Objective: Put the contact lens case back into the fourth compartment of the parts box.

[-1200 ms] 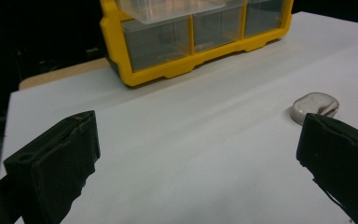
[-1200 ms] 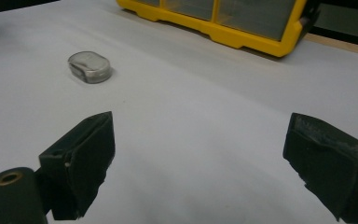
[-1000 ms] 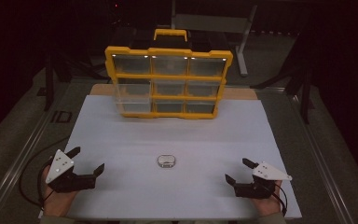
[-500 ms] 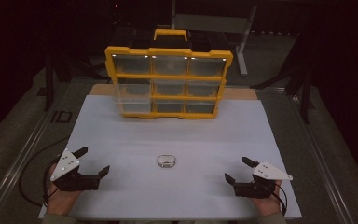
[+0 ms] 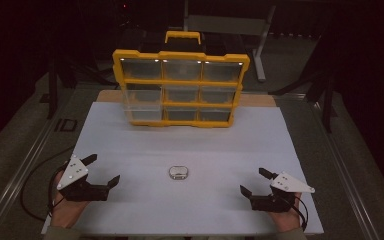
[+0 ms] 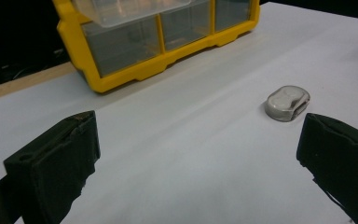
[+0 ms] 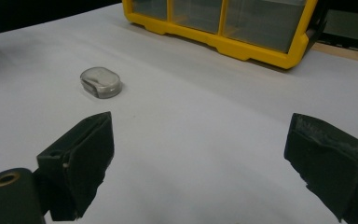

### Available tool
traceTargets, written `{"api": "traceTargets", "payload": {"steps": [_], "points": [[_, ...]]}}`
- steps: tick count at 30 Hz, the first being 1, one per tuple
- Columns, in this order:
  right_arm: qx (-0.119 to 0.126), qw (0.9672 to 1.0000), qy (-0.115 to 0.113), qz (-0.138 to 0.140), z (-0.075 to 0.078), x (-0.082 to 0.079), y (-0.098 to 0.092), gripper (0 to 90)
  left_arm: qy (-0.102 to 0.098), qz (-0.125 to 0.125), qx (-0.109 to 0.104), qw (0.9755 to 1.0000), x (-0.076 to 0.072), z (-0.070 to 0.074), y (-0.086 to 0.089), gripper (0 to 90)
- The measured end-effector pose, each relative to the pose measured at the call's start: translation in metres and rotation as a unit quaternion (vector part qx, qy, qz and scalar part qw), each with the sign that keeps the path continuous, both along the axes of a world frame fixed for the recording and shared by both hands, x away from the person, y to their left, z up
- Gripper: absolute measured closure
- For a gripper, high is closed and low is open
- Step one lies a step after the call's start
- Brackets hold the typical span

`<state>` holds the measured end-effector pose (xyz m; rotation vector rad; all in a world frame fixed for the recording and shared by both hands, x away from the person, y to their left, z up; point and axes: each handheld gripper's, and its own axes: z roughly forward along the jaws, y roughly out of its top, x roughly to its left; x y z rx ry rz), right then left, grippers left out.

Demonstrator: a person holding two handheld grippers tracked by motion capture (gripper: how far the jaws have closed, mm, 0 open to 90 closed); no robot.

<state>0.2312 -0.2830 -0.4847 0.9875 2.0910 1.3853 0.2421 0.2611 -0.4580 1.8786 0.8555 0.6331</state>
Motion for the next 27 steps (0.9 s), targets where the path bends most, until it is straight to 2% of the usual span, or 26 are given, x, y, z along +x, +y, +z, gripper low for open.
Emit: {"api": "traceTargets", "payload": {"steps": [6, 13, 27], "points": [[-0.002, 1.0, 0.004, 0.001, -0.002, 0.001, 0.001, 7.8, 0.001, -0.013, -0.001, 0.9999, 0.003, 0.003, -0.004, 0.0], [-0.007, 1.0, 0.006, 0.001, -0.003, 0.001, 0.001, 7.7, 0.006, -0.033, 0.013, 0.9994, 0.011, 0.005, -0.015, 0.0], [-0.009, 0.9999, 0.012, -0.003, -0.003, 0.002, 0.001, 7.2, 0.01, -0.048, 0.032, 0.9983, 0.023, 0.012, -0.022, 0.0]]}}
